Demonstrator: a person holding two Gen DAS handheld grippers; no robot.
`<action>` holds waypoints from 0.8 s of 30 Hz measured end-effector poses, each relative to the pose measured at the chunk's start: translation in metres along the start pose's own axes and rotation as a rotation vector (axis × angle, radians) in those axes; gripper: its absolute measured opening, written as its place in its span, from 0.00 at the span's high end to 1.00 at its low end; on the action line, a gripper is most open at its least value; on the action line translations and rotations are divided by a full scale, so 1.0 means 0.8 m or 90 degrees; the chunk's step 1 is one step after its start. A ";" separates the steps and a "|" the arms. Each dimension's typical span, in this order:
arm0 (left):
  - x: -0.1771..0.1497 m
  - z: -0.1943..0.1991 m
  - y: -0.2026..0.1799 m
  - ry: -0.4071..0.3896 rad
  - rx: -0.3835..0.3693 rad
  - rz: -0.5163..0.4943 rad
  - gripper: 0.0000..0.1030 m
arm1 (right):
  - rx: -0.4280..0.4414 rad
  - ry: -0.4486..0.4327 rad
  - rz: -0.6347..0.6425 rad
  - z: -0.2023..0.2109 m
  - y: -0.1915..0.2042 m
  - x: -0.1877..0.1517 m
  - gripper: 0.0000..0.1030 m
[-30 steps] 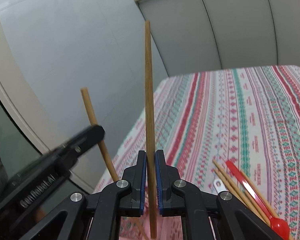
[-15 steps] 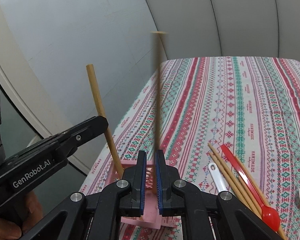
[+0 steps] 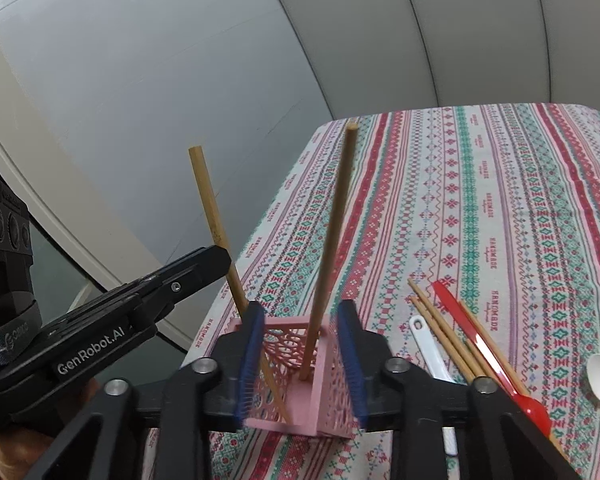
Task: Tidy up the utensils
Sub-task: 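Open the right gripper and withdraw toward the utensil pile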
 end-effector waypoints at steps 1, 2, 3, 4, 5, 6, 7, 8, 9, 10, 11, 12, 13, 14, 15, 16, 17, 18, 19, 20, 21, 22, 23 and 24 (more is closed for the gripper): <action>0.002 0.002 0.000 0.002 0.003 0.005 0.73 | -0.002 0.001 0.002 0.004 -0.001 0.001 0.61; 0.002 0.003 0.002 0.003 0.004 0.009 0.72 | -0.007 0.003 0.005 0.009 -0.003 0.001 0.60; 0.003 0.006 0.003 0.006 0.007 0.017 0.69 | -0.010 0.005 0.008 0.015 -0.005 0.001 0.59; 0.004 0.009 0.003 0.010 0.012 0.023 0.68 | -0.012 0.007 0.009 0.019 -0.007 0.001 0.57; 0.003 0.011 0.004 0.012 0.014 0.027 0.67 | -0.017 0.010 0.011 0.024 -0.010 0.000 0.56; 0.003 0.014 0.005 0.016 0.018 0.034 0.64 | -0.022 0.013 0.013 0.030 -0.015 0.000 0.53; 0.002 0.017 0.005 0.021 0.024 0.040 0.57 | -0.025 0.015 0.014 0.034 -0.019 -0.001 0.51; 0.001 0.020 0.005 0.026 0.030 0.043 0.53 | -0.031 0.017 0.016 0.039 -0.023 -0.002 0.49; -0.001 0.022 0.005 0.032 0.038 0.044 0.44 | -0.039 0.022 0.016 0.045 -0.029 -0.003 0.47; -0.003 0.026 0.004 0.040 0.046 0.044 0.39 | -0.043 0.024 0.016 0.050 -0.034 -0.005 0.45; -0.005 0.028 0.003 0.045 0.052 0.044 0.37 | -0.049 0.028 0.015 0.055 -0.041 -0.006 0.43; -0.007 0.031 0.002 0.049 0.056 0.044 0.33 | -0.057 0.033 0.013 0.060 -0.049 -0.007 0.40; -0.009 0.034 0.001 0.056 0.063 0.045 0.28 | -0.062 0.036 0.012 0.063 -0.055 -0.008 0.39; -0.011 0.036 0.000 0.060 0.067 0.045 0.26 | -0.069 0.040 0.010 0.067 -0.063 -0.009 0.38; -0.013 0.038 -0.001 0.063 0.070 0.044 0.23 | -0.078 0.045 0.006 0.071 -0.071 -0.011 0.37; -0.016 0.039 -0.003 0.070 0.077 0.044 0.21 | -0.084 0.049 0.004 0.073 -0.077 -0.011 0.35; -0.018 0.040 -0.004 0.074 0.079 0.043 0.21 | -0.092 0.056 -0.002 0.076 -0.085 -0.012 0.35; -0.020 0.041 -0.007 0.080 0.080 0.043 0.20 | -0.096 0.063 -0.007 0.078 -0.093 -0.015 0.34; -0.022 0.041 -0.008 0.085 0.082 0.045 0.19 | -0.100 0.068 -0.010 0.080 -0.097 -0.017 0.33; -0.026 0.041 -0.011 0.094 0.084 0.047 0.18 | -0.108 0.077 -0.018 0.082 -0.105 -0.019 0.32; -0.030 0.041 -0.013 0.102 0.085 0.049 0.17 | -0.116 0.088 -0.023 0.083 -0.113 -0.023 0.31; -0.035 0.040 -0.017 0.113 0.084 0.049 0.17 | -0.122 0.098 -0.027 0.084 -0.118 -0.026 0.30; -0.039 0.039 -0.020 0.121 0.081 0.048 0.16 | -0.130 0.107 -0.032 0.084 -0.123 -0.029 0.30; -0.043 0.038 -0.024 0.127 0.077 0.044 0.16 | -0.137 0.116 -0.035 0.084 -0.130 -0.033 0.30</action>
Point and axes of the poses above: each gripper's, at about its wrist camera, not at the fingertips, and z roughly against the way its jaws point, y to its left, x to its top, the point moved 2 cm from there along -z, roughly the way its jaws point, and after that the axes turned 7 degrees about -x, right-handed, at the moved point
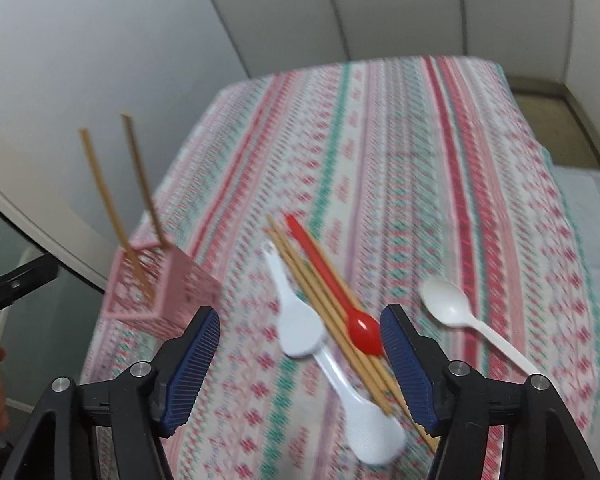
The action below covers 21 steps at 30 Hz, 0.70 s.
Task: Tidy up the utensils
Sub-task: 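Open the right gripper and withdraw toward the utensil pile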
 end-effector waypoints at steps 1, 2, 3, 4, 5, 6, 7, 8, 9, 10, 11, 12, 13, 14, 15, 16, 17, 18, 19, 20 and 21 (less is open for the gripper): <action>-0.006 -0.001 -0.006 0.008 0.000 -0.008 0.16 | -0.005 0.006 -0.002 -0.002 -0.004 -0.002 0.30; -0.009 -0.002 -0.010 0.011 -0.002 -0.015 0.16 | -0.013 0.016 -0.005 -0.003 -0.010 -0.005 0.30; -0.015 -0.003 -0.018 0.018 -0.007 -0.029 0.16 | -0.021 0.027 -0.007 -0.005 -0.017 -0.009 0.30; -0.021 -0.004 -0.027 0.024 -0.012 -0.044 0.16 | -0.028 0.035 -0.007 -0.007 -0.021 -0.012 0.30; -0.026 -0.005 -0.035 0.030 -0.017 -0.056 0.16 | -0.039 0.048 -0.007 -0.010 -0.027 -0.016 0.30; -0.031 -0.006 -0.041 0.036 -0.023 -0.067 0.16 | -0.051 0.059 -0.005 -0.013 -0.033 -0.020 0.30; -0.038 -0.009 -0.050 0.043 -0.034 -0.081 0.16 | -0.058 0.067 -0.002 -0.016 -0.037 -0.023 0.30; -0.042 -0.010 -0.057 0.049 -0.040 -0.090 0.16 | -0.068 0.078 0.003 -0.020 -0.042 -0.027 0.30; -0.050 -0.015 -0.067 0.060 -0.050 -0.104 0.16 | -0.075 0.088 0.005 -0.026 -0.047 -0.031 0.30; -0.056 -0.019 -0.075 0.070 -0.059 -0.113 0.16 | -0.079 0.096 0.006 -0.029 -0.050 -0.035 0.30; -0.062 -0.025 -0.082 0.082 -0.069 -0.122 0.16 | -0.084 0.107 0.007 -0.035 -0.055 -0.039 0.31; -0.067 -0.030 -0.087 0.092 -0.075 -0.130 0.16 | -0.085 0.119 0.006 -0.042 -0.060 -0.043 0.34; -0.074 -0.038 -0.091 0.106 -0.075 -0.140 0.16 | -0.084 0.129 0.005 -0.046 -0.063 -0.045 0.42; -0.077 -0.043 -0.095 0.114 -0.074 -0.145 0.16 | -0.081 0.143 0.001 -0.053 -0.067 -0.049 0.46; -0.082 -0.050 -0.097 0.126 -0.071 -0.150 0.16 | -0.077 0.157 -0.004 -0.061 -0.072 -0.052 0.54; -0.086 -0.057 -0.098 0.137 -0.068 -0.152 0.16 | -0.075 0.165 -0.007 -0.065 -0.073 -0.054 0.61; -0.093 -0.061 -0.099 0.145 -0.066 -0.152 0.16 | -0.074 0.175 -0.010 -0.071 -0.077 -0.056 0.64; -0.097 -0.064 -0.099 0.150 -0.066 -0.151 0.16 | -0.074 0.183 -0.009 -0.077 -0.080 -0.058 0.70; -0.102 -0.069 -0.099 0.158 -0.064 -0.151 0.16 | -0.075 0.187 -0.008 -0.081 -0.081 -0.058 0.74; -0.106 -0.070 -0.099 0.160 -0.062 -0.152 0.16 | -0.076 0.190 -0.006 -0.085 -0.083 -0.059 0.75; -0.110 -0.074 -0.098 0.164 -0.057 -0.153 0.16 | -0.077 0.194 -0.004 -0.090 -0.084 -0.058 0.77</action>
Point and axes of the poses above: each gripper's, at about its wrist camera, not at the fingertips, and z roughly against the way its jaws point, y to its left, x to its top, the point moved 2 cm from there along -z, roughly the way its jaws point, and after that the axes turned 7 degrees about -x, right-handed, at the moved point
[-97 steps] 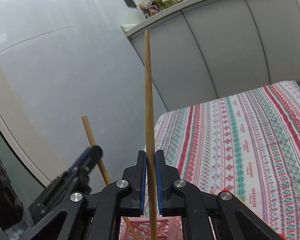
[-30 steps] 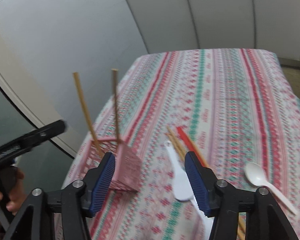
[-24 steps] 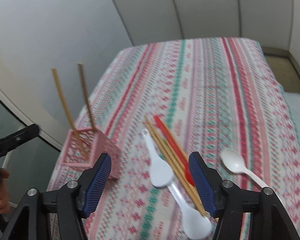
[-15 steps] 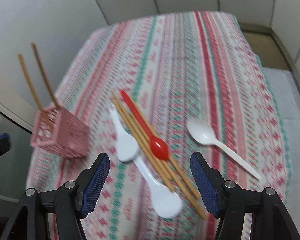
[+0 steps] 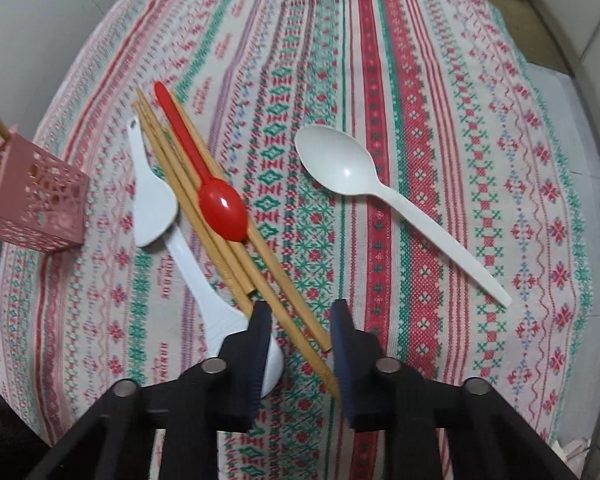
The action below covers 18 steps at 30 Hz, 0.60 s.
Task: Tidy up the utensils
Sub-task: 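Open the right gripper and withdraw toward the utensil pile, then grasp another wooden chopstick with the right gripper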
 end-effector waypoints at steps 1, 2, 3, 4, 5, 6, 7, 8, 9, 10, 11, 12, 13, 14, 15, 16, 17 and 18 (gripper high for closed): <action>-0.003 -0.004 0.000 0.003 0.004 0.000 0.16 | 0.000 0.002 0.001 -0.002 0.001 0.003 0.79; -0.005 -0.005 -0.001 0.004 0.006 0.000 0.16 | 0.002 0.003 0.003 -0.006 0.001 0.005 0.80; -0.007 -0.009 -0.001 0.007 0.009 0.001 0.16 | 0.003 0.005 0.005 -0.009 0.002 0.007 0.81; -0.009 -0.012 -0.001 0.010 0.009 0.002 0.16 | 0.003 0.007 0.007 -0.011 0.003 0.008 0.81; -0.011 -0.015 0.000 0.013 0.009 0.004 0.16 | 0.003 0.009 0.009 -0.015 0.005 0.009 0.81; -0.011 -0.019 0.001 0.016 0.010 0.006 0.16 | 0.004 0.012 0.012 -0.018 0.006 0.010 0.82; -0.011 -0.022 0.002 0.019 0.010 0.008 0.16 | 0.004 0.014 0.014 -0.020 0.008 0.011 0.82; -0.010 -0.021 0.004 0.021 0.010 0.009 0.16 | 0.004 0.016 0.019 -0.022 0.010 0.012 0.82; -0.009 -0.024 0.005 0.024 0.011 0.010 0.16 | 0.001 0.017 0.024 -0.024 0.012 0.013 0.82; -0.009 -0.026 0.006 0.026 0.012 0.012 0.16 | -0.001 0.017 0.028 -0.025 0.014 0.014 0.82; -0.008 -0.030 0.006 0.028 0.012 0.014 0.16 | -0.001 0.017 0.029 -0.026 0.014 0.015 0.82; -0.007 -0.032 0.007 0.030 0.011 0.015 0.16 | -0.002 0.017 0.029 -0.028 0.015 0.016 0.82; -0.007 -0.033 0.007 0.032 0.011 0.017 0.16 | -0.002 0.017 0.029 -0.029 0.016 0.018 0.82; -0.006 -0.035 0.007 0.032 0.011 0.017 0.16 | -0.005 0.019 0.030 -0.032 0.017 0.020 0.82; -0.006 -0.037 0.007 0.034 0.010 0.017 0.16 | -0.007 0.020 0.031 -0.033 0.018 0.021 0.82; -0.006 -0.038 0.007 0.036 0.010 0.017 0.16 | -0.007 0.021 0.033 -0.035 0.019 0.022 0.82; -0.006 -0.038 0.007 0.036 0.010 0.016 0.16 | -0.009 0.021 0.035 -0.037 0.021 0.022 0.82; -0.006 -0.040 0.007 0.038 0.010 0.016 0.16 | -0.010 0.023 0.038 -0.039 0.023 0.023 0.82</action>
Point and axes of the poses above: each gripper's, at about its wrist camera, not at the fingertips, and z roughly against the way its jaws point, y to its left, x to its top, the point moved 2 cm from there along -z, roughly the way its jaws point, and after that the axes turned 7 degrees about -x, right-handed, at the moved point
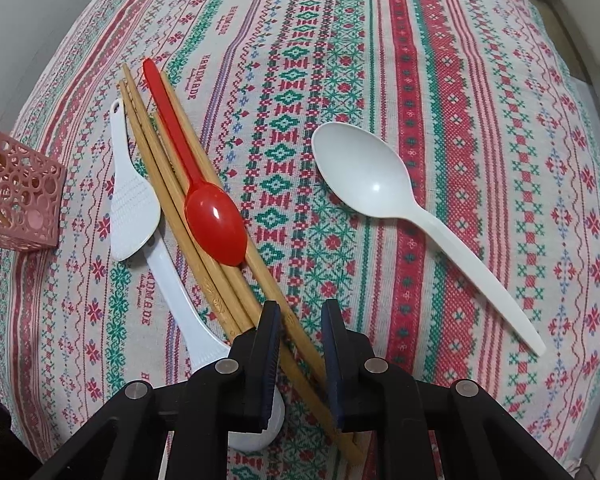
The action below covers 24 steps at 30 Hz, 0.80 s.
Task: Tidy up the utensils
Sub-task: 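Grasp another wooden chopstick with the right gripper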
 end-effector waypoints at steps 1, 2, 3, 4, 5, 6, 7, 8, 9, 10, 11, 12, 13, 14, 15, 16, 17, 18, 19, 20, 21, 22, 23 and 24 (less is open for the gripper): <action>0.000 -0.002 0.000 0.002 0.000 0.000 0.16 | -0.002 0.001 0.002 -0.004 0.005 0.004 0.82; 0.000 -0.002 0.001 0.003 -0.001 0.000 0.16 | -0.005 0.002 0.006 -0.006 0.007 0.005 0.82; 0.000 -0.002 0.001 0.003 -0.001 0.001 0.16 | -0.009 0.002 0.010 -0.008 0.009 0.005 0.82; 0.000 -0.004 0.001 0.005 0.000 0.001 0.16 | -0.014 0.001 0.012 -0.009 0.010 0.007 0.82; 0.000 -0.006 0.002 0.006 0.000 0.001 0.16 | -0.022 -0.001 0.016 -0.011 0.013 0.009 0.82; 0.000 -0.008 0.003 0.007 0.000 0.002 0.16 | -0.029 -0.002 0.018 -0.013 0.015 0.011 0.82; -0.001 -0.009 0.003 0.007 0.000 0.003 0.16 | -0.031 -0.002 0.018 -0.015 0.015 0.012 0.82; -0.001 -0.010 0.004 0.009 0.000 0.003 0.16 | -0.032 -0.002 0.019 -0.017 0.016 0.014 0.82; -0.001 -0.011 0.004 0.010 0.000 0.003 0.16 | -0.034 -0.003 0.020 -0.018 0.017 0.016 0.82; -0.001 -0.012 0.005 0.010 0.000 0.003 0.16 | -0.035 -0.004 0.022 -0.021 0.019 0.017 0.82; -0.001 -0.013 0.005 0.011 0.001 0.002 0.16 | -0.037 -0.004 0.025 -0.023 0.021 0.019 0.82; -0.002 -0.012 0.005 0.012 0.001 0.002 0.16 | -0.041 -0.008 0.030 -0.025 0.024 0.020 0.82; -0.002 -0.013 0.006 0.013 0.001 0.002 0.16 | -0.045 -0.011 0.037 -0.026 0.027 0.021 0.84; -0.002 -0.014 0.006 0.013 0.002 0.001 0.16 | -0.048 -0.014 0.043 -0.027 0.030 0.021 0.85; -0.002 -0.015 0.006 0.014 0.003 0.001 0.16 | -0.051 -0.017 0.046 -0.026 0.030 0.019 0.85; -0.002 -0.016 0.007 0.015 0.004 0.000 0.16 | -0.054 -0.018 0.048 -0.026 0.030 0.018 0.88; -0.003 -0.018 0.007 0.016 0.004 0.001 0.16 | -0.057 -0.017 0.046 -0.027 0.031 0.018 0.89; -0.003 -0.019 0.007 0.017 0.005 0.001 0.16 | -0.059 -0.015 0.041 -0.027 0.029 0.019 0.91; -0.003 -0.021 0.007 0.018 0.005 0.000 0.16 | -0.062 -0.014 0.035 -0.026 0.025 0.017 0.92; -0.002 -0.022 0.006 0.018 0.005 0.000 0.16 | -0.065 -0.013 0.028 -0.025 0.020 0.016 0.93; -0.002 -0.024 0.006 0.020 0.005 -0.001 0.16 | -0.064 -0.013 0.024 -0.024 0.016 0.015 0.93; -0.002 -0.026 0.005 0.022 0.005 -0.002 0.16 | -0.062 -0.010 0.021 -0.024 0.012 0.013 0.93; -0.002 -0.026 0.004 0.022 0.005 -0.003 0.16 | -0.062 -0.007 0.019 -0.023 0.008 0.011 0.93; -0.002 -0.028 0.004 0.024 0.005 -0.003 0.16 | -0.062 -0.005 0.019 -0.022 0.005 0.008 0.93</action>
Point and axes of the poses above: each gripper's, at about its wrist camera, not at the fingertips, and z roughly against the way its jaws point, y to its left, x to its top, the point moved 2 cm from there along -z, roughly the way its jaws point, and after that the axes turned 7 degrees about -x, right-handed, at the moved point
